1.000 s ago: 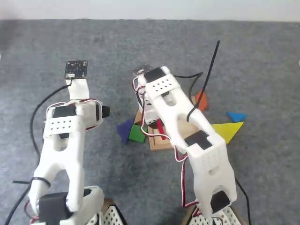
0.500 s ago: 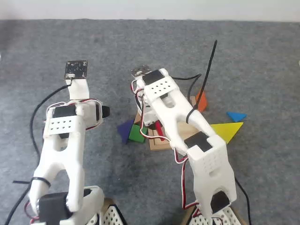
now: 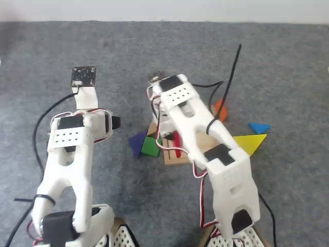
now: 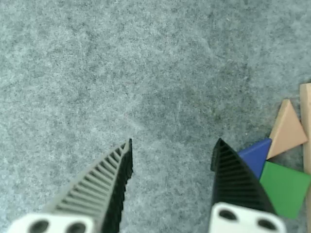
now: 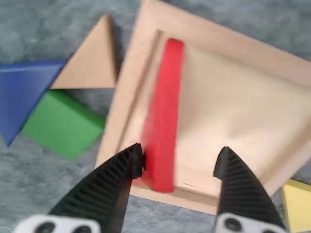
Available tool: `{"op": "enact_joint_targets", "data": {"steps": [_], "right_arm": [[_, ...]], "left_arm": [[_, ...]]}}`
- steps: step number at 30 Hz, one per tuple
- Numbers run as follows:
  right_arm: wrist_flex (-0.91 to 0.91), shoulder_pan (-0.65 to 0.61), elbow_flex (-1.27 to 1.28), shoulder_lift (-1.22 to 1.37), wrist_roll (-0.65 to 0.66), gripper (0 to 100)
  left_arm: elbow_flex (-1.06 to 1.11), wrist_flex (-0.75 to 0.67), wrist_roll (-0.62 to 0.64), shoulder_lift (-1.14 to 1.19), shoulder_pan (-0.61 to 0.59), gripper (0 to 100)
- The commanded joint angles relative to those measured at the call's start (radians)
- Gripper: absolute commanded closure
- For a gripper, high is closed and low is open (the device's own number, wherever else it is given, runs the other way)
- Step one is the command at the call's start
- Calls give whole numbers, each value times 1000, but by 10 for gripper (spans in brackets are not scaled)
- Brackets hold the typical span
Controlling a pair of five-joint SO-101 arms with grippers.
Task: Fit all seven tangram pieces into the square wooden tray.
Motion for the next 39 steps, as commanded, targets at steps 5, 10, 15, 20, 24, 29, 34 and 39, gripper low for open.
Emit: {"op": "enact_joint_targets", "data": {"steps": [5,10,15,20,24,29,34,39], "right_arm": [[-1,84,-8,-13,35,745],[-38,79,-11,65,35,745],[-102,122,-14,97,38,745],[-38,64,-12,104,51,745],[-24,-25,-12,97,63,745],[-24,-85,-12,102,52,745],[-10,-124,-12,94,32,745],[2,-205,-14,94,31,745]], "left_arm": [[-7,-15,6,-5,2,742],[-7,-15,6,-5,2,742],[-7,-15,6,-5,2,742],[-7,-17,6,-5,3,742],[-7,-17,6,-5,3,742],[-7,-17,6,-5,3,742],[-7,-17,6,-5,3,742],[-7,-18,6,-5,3,742]]}}
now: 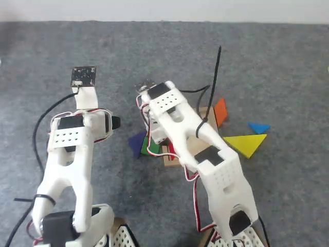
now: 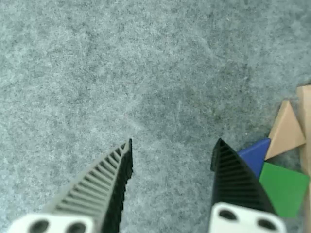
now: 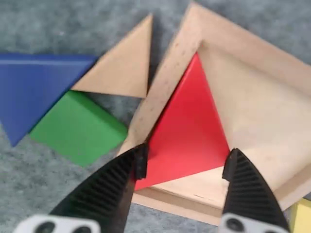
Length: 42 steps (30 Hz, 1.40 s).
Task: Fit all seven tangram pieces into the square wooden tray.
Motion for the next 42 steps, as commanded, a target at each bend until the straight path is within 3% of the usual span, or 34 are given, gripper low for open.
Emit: {"op": "enact_joint_targets", "data": {"steps": [1,15,22,29,33,36,42], "right_arm": [[13,-90,9,4,-18,745],[91,-50,-18,-288,-46,745],[157,131,-21,-423,-3,745],[205,503,9,-693,216,745],[127,705,236,-728,382,745],[8,771,479,-731,571,743],[-180,773,806,-740,1059,742]], "left_arm": [[-7,-18,6,-5,3,742],[-7,-18,6,-5,3,742],[10,-34,6,-5,3,742],[19,-52,6,-5,3,742],[19,-52,6,-5,3,742],[19,-52,6,-5,3,742],[21,-52,6,-5,3,742]]}}
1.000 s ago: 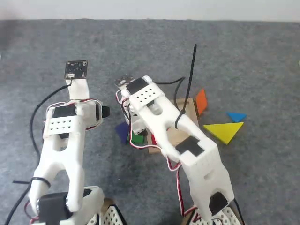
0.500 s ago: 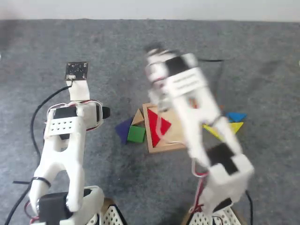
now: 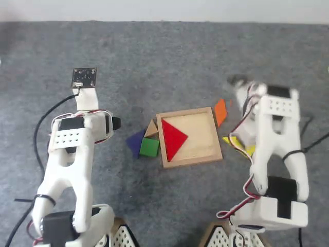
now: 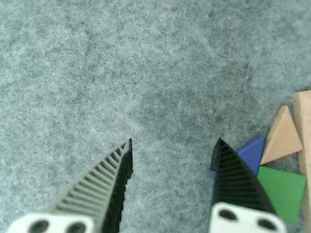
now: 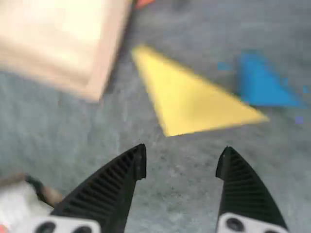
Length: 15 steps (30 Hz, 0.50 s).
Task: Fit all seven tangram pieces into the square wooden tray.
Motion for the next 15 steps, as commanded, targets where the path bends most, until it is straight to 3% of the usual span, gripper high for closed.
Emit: {"op": "enact_joint_targets", "data": {"steps": [1,6,11,15], "right_arm": [[-130,18,110,-56,316,742],[-246,21,189,-56,615,704],[-278,54,184,-62,678,601],[-225,81,184,-140,819,535]], "left_arm": [[-4,-23,6,-5,3,742],[-4,-23,6,-5,2,742],[-4,-23,6,-5,2,742],[-4,-23,6,-5,2,742]]}}
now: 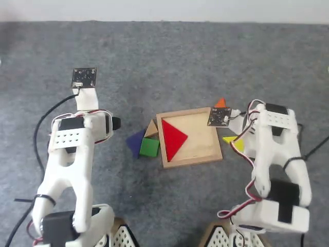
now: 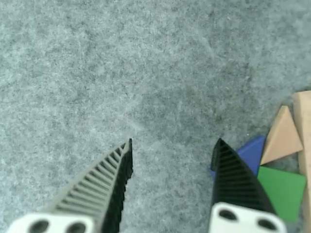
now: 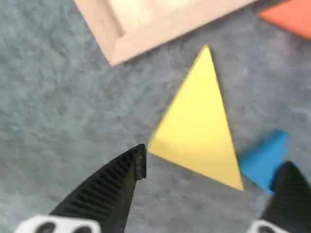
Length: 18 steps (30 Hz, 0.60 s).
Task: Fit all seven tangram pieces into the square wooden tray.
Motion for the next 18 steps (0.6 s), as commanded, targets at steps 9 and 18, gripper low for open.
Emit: {"op": "enact_joint_targets", "data": {"steps": [9,18], "right_arm": [[-145,-1,129,-117,226,519],[-381,-8,276,-117,292,519]], "left_arm": [[10,-23,5,-5,2,742],[16,-23,5,-5,2,742]]}}
